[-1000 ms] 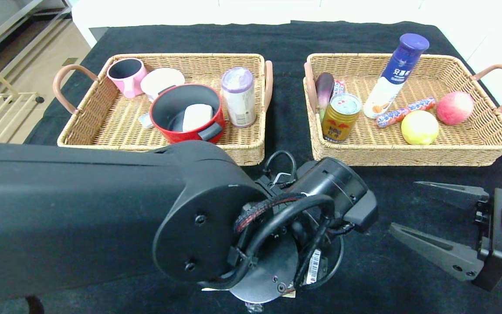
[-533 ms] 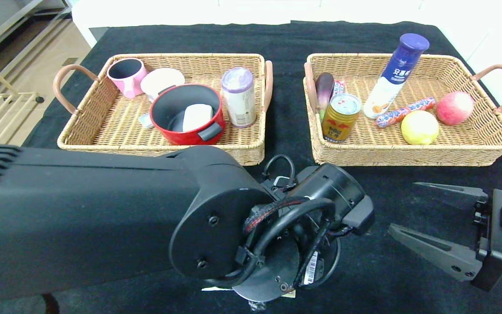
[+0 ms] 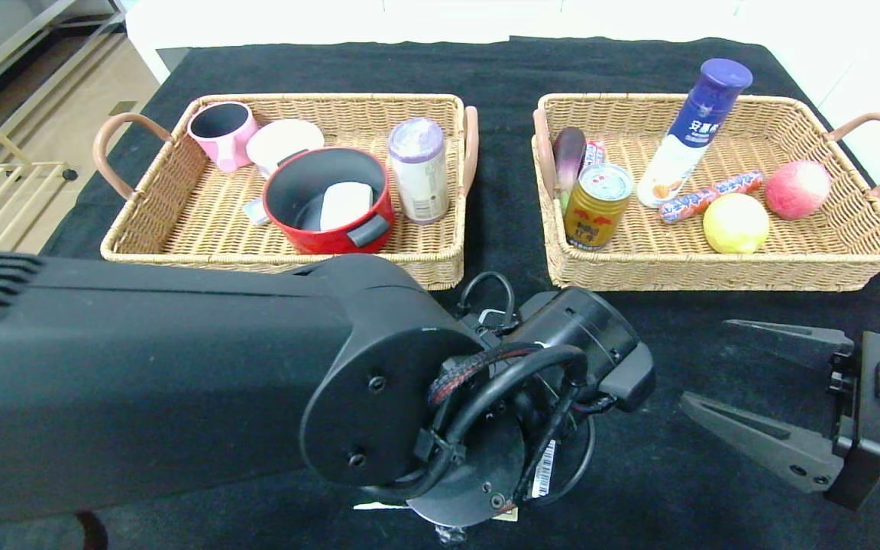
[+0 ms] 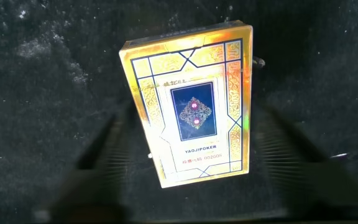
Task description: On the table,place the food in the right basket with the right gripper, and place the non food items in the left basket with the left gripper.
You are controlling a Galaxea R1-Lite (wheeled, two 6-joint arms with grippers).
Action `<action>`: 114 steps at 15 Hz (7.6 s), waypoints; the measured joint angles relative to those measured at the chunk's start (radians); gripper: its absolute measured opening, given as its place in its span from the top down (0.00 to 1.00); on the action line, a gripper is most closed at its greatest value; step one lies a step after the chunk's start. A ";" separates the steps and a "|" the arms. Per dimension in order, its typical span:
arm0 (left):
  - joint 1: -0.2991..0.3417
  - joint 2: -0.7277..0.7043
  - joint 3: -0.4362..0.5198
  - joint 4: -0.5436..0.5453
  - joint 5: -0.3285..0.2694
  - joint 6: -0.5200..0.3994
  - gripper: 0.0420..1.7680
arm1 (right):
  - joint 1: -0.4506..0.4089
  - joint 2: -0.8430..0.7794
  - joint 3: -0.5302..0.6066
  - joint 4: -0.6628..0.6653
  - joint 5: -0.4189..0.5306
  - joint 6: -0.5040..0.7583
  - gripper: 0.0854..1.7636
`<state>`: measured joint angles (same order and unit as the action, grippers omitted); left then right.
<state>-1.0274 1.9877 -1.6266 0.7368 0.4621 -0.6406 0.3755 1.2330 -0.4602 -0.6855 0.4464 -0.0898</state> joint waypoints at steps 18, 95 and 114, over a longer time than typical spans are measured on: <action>0.013 0.018 -0.013 0.000 -0.009 -0.009 0.43 | 0.000 0.002 0.002 0.000 0.000 -0.001 0.03; 0.444 -0.897 0.656 -0.531 0.013 0.401 0.04 | -0.015 -0.063 -0.001 0.001 -0.004 0.000 0.03; 0.810 -1.331 0.794 -0.642 -0.103 0.744 0.03 | -0.295 -0.605 -0.194 0.824 -0.015 0.064 0.03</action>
<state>-0.2174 0.6570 -0.8321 0.0951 0.3587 0.1034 0.0802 0.6283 -0.6538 0.1389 0.4311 -0.0257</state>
